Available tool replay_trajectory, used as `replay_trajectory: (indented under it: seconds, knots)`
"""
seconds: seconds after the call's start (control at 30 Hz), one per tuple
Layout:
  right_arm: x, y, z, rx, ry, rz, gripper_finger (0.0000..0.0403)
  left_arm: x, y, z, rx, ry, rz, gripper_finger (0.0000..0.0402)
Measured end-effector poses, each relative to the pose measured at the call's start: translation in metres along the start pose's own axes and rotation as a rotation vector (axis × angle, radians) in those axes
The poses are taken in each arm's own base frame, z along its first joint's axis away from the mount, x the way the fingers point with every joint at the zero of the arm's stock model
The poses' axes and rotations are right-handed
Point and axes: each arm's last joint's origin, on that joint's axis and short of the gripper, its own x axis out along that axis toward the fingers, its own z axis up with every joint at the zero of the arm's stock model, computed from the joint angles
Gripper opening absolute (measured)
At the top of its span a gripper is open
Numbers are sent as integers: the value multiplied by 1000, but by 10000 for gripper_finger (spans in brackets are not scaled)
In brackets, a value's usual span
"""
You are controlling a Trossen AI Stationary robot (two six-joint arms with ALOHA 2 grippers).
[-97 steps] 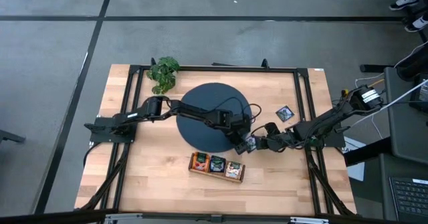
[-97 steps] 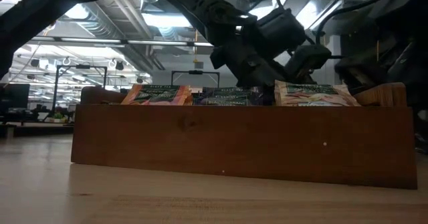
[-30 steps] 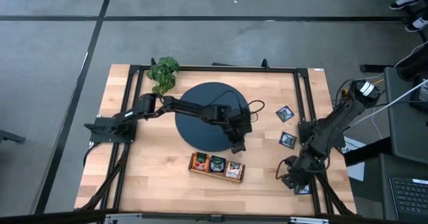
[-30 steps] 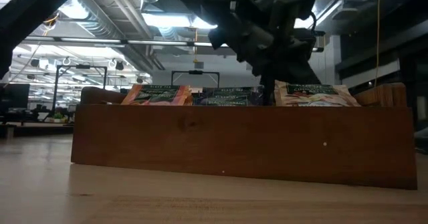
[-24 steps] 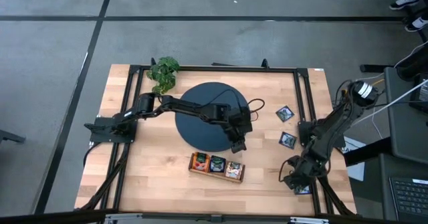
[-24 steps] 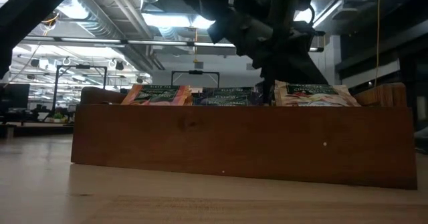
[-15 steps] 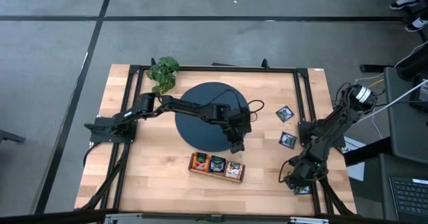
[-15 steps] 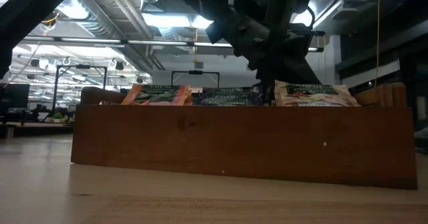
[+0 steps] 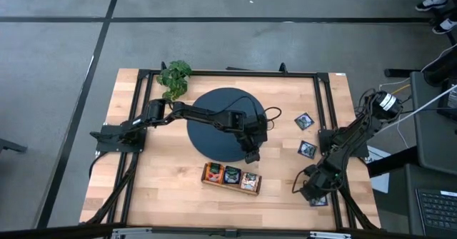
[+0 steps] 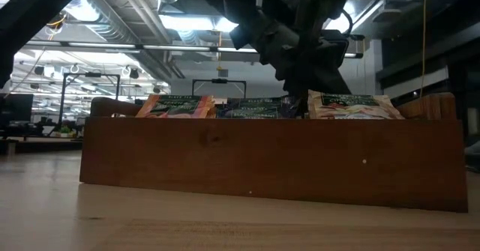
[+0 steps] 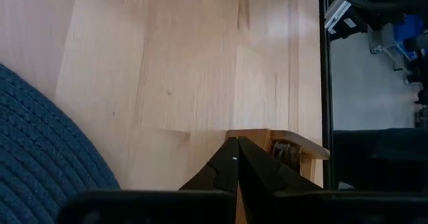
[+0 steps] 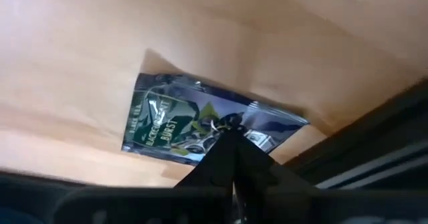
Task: Pick & Place Tea
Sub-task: Put the violet tea bag into the middle section of the wooden organizer
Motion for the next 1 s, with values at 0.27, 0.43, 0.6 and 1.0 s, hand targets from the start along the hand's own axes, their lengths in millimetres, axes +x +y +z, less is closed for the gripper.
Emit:
replay_trajectory:
  seconds: [0.27,0.43,0.6,1.0]
  knots:
    - [0,-7,-10,-108,-20,3,4,0,0,0,-5,3,1,7]
    - [-8,-7,-12,-186,-60,73,3,0,0,0,-4,1,5,2]
    - [-10,-7,-11,-259,-99,93,2,0,0,0,-1,-6,7,5]
    - [-10,-16,-6,-431,-103,-15,1,0,2,1,-47,-28,52,4]
